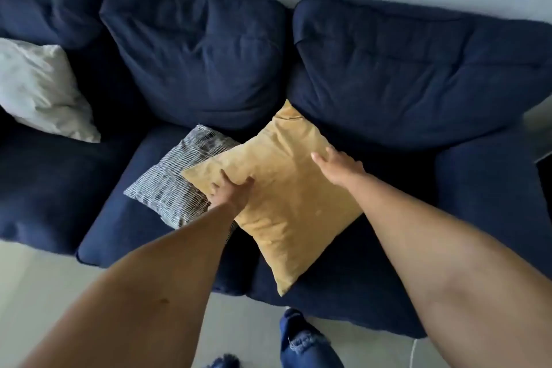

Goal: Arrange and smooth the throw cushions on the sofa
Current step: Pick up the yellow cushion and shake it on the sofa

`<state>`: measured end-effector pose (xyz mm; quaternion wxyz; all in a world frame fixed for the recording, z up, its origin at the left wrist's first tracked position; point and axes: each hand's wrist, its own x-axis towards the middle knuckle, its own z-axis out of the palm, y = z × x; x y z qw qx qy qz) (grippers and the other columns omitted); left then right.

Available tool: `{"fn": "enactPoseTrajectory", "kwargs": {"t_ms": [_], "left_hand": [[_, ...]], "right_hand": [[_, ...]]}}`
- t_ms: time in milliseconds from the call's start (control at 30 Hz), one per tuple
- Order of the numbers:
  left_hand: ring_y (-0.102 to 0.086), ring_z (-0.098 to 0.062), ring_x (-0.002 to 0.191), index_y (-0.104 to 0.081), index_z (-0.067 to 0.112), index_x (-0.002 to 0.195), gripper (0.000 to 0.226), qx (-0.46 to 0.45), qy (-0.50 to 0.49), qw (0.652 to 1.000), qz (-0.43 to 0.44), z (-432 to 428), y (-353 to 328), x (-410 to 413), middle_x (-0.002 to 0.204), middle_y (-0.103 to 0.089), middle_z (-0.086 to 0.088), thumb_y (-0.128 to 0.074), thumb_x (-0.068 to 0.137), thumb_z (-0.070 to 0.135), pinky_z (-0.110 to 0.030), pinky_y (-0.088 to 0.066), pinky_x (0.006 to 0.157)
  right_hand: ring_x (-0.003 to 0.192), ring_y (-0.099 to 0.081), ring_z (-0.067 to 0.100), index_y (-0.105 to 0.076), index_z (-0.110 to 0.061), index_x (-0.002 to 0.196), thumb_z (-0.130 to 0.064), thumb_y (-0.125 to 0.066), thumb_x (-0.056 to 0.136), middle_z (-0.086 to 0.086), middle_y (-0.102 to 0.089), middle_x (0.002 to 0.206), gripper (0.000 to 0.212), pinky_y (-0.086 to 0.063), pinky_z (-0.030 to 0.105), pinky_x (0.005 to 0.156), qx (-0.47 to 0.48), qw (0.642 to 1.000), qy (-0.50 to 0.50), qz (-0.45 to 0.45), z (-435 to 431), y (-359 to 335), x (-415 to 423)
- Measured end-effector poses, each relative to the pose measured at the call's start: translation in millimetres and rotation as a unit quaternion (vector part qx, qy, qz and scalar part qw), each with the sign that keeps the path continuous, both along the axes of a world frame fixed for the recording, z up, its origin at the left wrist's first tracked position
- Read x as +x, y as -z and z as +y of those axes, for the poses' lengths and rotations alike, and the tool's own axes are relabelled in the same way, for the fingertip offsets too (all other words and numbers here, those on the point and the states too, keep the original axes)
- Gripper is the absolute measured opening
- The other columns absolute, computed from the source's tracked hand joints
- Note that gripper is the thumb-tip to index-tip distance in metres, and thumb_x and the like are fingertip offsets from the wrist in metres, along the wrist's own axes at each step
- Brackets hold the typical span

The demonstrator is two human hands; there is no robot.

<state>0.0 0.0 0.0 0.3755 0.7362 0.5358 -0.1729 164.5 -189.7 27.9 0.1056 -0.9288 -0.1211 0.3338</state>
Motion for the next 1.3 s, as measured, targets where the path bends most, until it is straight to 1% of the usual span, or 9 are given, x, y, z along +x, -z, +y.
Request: {"fn": "enactPoseTrajectory", "kwargs": {"t_ms": [100, 233, 500, 633, 733, 833, 933, 1167, 1300], "left_hand": [[-0.003, -0.041, 0.153, 0.007, 0.033, 0.159, 0.105, -0.012, -0.116, 0.993, -0.011, -6, 14, 10, 0.167, 0.004, -0.015, -0.054, 0.084, 0.074, -0.057, -0.017, 0.122], [-0.004, -0.040, 0.153, 0.017, 0.038, 0.156, 0.114, -0.021, -0.204, 0.978, -0.036, -9, 45, 13, 0.167, 0.009, -0.016, -0.058, 0.078, 0.077, -0.060, -0.015, 0.121], [-0.037, -0.042, 0.140, 0.016, 0.046, 0.154, 0.119, -0.035, -0.305, 0.941, -0.140, -9, 87, 28, 0.157, -0.023, -0.026, -0.064, 0.072, 0.077, -0.055, -0.030, 0.117], [-0.045, -0.036, 0.136, 0.009, 0.045, 0.155, 0.121, -0.030, -0.322, 0.929, -0.180, -9, 85, 27, 0.154, -0.036, -0.017, -0.069, 0.069, 0.076, -0.048, -0.036, 0.114], [-0.047, -0.029, 0.136, 0.003, 0.042, 0.157, 0.120, -0.014, -0.315, 0.922, -0.226, -15, 70, 29, 0.154, -0.042, -0.006, -0.074, 0.069, 0.071, -0.037, -0.037, 0.108], [-0.046, -0.020, 0.137, -0.003, 0.043, 0.157, 0.118, 0.011, -0.290, 0.915, -0.280, -30, 48, 28, 0.156, -0.039, 0.005, -0.077, 0.069, 0.067, -0.028, -0.034, 0.104], [-0.044, -0.009, 0.136, -0.007, 0.047, 0.156, 0.116, 0.038, -0.257, 0.905, -0.336, -44, 22, 29, 0.156, -0.035, 0.015, -0.082, 0.069, 0.060, -0.031, -0.036, 0.112], [-0.027, 0.015, 0.137, -0.012, 0.044, 0.156, 0.109, 0.048, -0.079, 0.885, -0.457, -76, -41, 87, 0.150, -0.022, 0.032, -0.085, 0.074, 0.041, -0.012, -0.024, 0.110], [-0.017, 0.036, 0.123, -0.016, 0.035, 0.158, 0.107, 0.046, 0.011, 0.878, -0.476, -92, -55, 134, 0.140, -0.016, 0.042, -0.085, 0.075, 0.037, 0.005, -0.018, 0.101]], "right_hand": [[0.140, -0.035, 0.036, -0.021, -0.023, 0.156, -0.068, -0.021, 0.095, 0.013, -0.034, 0.156, 0.075, -0.025, 0.050, 0.113, -0.012, 1.000, 0.015, -0.013, 4, 30, 24], [0.138, -0.037, 0.037, -0.020, -0.023, 0.156, -0.068, -0.024, 0.095, 0.015, -0.034, 0.154, 0.075, -0.025, 0.050, 0.113, -0.004, 0.999, 0.047, -0.011, 11, 67, 51], [0.147, -0.022, 0.039, -0.006, -0.029, 0.158, -0.086, -0.039, 0.078, 0.007, -0.017, 0.164, 0.104, -0.022, 0.052, 0.118, 0.063, 0.986, 0.132, 0.082, 18, 122, 88], [0.142, -0.033, 0.038, -0.006, -0.028, 0.157, -0.087, -0.056, 0.066, 0.009, -0.031, 0.159, 0.119, -0.031, 0.050, 0.114, 0.132, 0.964, 0.203, 0.112, 22, 129, 85], [0.137, -0.043, 0.035, -0.022, -0.021, 0.155, -0.079, -0.062, 0.071, 0.008, -0.043, 0.151, 0.109, -0.038, 0.043, 0.110, 0.195, 0.951, 0.214, 0.107, 24, 115, 78], [0.114, -0.061, 0.025, -0.051, -0.028, 0.135, -0.073, -0.067, 0.072, -0.006, -0.063, 0.111, 0.079, -0.046, 0.033, 0.091, 0.234, 0.950, 0.189, 0.080, 16, 90, 69], [0.102, -0.065, 0.017, -0.063, -0.030, 0.118, -0.072, -0.066, 0.073, -0.014, -0.066, 0.099, 0.062, -0.052, 0.035, 0.090, 0.284, 0.937, 0.200, 0.032, -9, 66, 54], [0.092, -0.063, 0.001, -0.068, -0.032, 0.093, -0.050, -0.057, 0.095, -0.016, -0.068, 0.092, 0.021, -0.050, 0.029, 0.091, 0.408, 0.848, 0.314, -0.124, -89, 14, 30], [0.064, -0.056, 0.013, -0.055, -0.025, 0.061, -0.044, -0.047, 0.101, -0.005, -0.056, 0.061, 0.045, -0.048, 0.033, 0.072, 0.398, 0.813, 0.384, -0.183, -118, 6, 45]]}}
